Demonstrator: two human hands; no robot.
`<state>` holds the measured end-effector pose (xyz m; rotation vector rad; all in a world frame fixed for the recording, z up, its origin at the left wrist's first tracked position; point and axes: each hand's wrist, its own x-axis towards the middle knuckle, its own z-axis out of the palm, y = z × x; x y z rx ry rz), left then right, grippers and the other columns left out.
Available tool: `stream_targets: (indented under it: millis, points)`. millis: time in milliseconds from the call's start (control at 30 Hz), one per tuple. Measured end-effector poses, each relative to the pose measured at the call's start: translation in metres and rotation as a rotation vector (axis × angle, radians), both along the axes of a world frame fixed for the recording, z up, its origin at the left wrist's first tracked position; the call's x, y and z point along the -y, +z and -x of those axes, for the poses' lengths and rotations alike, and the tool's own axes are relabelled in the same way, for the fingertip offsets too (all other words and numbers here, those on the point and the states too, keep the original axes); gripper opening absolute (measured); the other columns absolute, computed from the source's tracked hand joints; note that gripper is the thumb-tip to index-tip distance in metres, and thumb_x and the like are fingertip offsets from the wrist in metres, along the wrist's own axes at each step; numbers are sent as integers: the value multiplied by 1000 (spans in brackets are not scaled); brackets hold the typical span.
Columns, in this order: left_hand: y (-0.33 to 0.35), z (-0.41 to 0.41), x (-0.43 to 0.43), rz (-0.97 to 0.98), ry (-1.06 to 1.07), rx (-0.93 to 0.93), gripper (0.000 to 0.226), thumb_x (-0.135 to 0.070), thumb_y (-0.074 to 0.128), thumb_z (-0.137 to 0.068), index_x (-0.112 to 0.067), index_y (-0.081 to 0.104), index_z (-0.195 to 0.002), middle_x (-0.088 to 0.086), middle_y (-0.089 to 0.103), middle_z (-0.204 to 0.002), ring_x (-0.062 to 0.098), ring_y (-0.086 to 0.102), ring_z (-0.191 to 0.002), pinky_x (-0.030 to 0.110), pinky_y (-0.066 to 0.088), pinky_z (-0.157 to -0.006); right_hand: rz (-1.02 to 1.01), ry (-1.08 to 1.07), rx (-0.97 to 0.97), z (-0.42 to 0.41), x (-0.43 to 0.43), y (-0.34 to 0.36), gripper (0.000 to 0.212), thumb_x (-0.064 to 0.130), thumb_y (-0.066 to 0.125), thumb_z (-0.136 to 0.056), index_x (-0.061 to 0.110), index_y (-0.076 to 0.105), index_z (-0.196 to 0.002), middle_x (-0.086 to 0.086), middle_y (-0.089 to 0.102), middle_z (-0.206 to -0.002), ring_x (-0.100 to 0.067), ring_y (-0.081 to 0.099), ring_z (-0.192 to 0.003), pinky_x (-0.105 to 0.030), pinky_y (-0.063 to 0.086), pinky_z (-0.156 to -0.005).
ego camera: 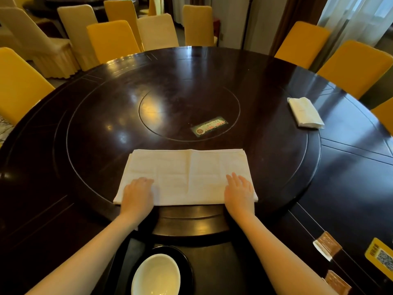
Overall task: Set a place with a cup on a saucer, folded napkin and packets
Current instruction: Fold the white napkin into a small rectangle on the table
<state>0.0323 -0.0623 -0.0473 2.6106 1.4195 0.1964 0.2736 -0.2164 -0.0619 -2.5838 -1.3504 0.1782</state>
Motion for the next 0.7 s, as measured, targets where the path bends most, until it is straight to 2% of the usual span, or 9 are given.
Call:
stream_targets:
  millis: [100,233,333,400,467,533,600,700]
  points:
    - [-1,-56,-15,63,-114,116,41,-19,46,-92,-17,46,-133,5,48,-139,25,43,-126,40,34,-103,-44,-25,-94,-2,-39,2,47,31,29,-100,17,26,-145,-5,24,-155,-24,21,-141,-39,18,-114]
    - [-20,-93,-71,49,-23,91,48,-23,44,-93,-16,37,-140,10,38,-148,28,36,-134,41,30,-107,-159,-213,-89,-34,-70,0,40,26,36,-99,14,39,-137,-6,43,-143,-27,34,-131,-41,29,-106]
    - [-40,-93,-108,27,34,-11,51,-28,39,-96,-16,30,-145,11,28,-153,27,24,-142,41,22,-112,-113,-223,-88,-51,-85,-14,43,26,34,-99,14,35,-140,-6,35,-149,-27,25,-137,-42,22,-112]
    - [-54,-91,-117,15,23,10,49,-30,37,-97,-16,34,-143,10,28,-153,26,22,-142,42,19,-113,-106,-204,-86,-53,-90,-25,43,24,31,-100,15,33,-141,-5,31,-151,-27,22,-139,-42,17,-114]
    - [-62,-90,-118,-42,19,102,43,-25,39,-97,-13,44,-138,11,37,-148,27,30,-139,43,23,-112,-127,-213,-46,-54,-92,-34,41,20,32,-99,16,35,-140,-5,33,-150,-27,24,-138,-42,16,-114]
    - [-64,-88,-119,-127,22,199,36,-19,42,-95,-9,57,-127,15,52,-136,32,45,-128,45,32,-106,-147,-221,29,-60,-94,-37,39,13,36,-97,17,42,-135,-5,42,-143,-28,30,-132,-42,22,-109]
    - [-63,-85,-120,-205,20,266,30,-16,47,-91,-5,66,-112,17,64,-118,35,56,-110,46,42,-94,-168,-191,105,-70,-100,-36,35,6,38,-94,17,51,-125,-4,50,-130,-27,36,-122,-40,27,-101]
    - [-60,-84,-120,-239,16,338,16,-9,57,-89,-5,70,-95,13,67,-96,33,56,-92,42,42,-76,-204,-144,144,-83,-107,-32,28,6,40,-94,17,58,-111,-2,55,-113,-23,40,-106,-35,28,-90]
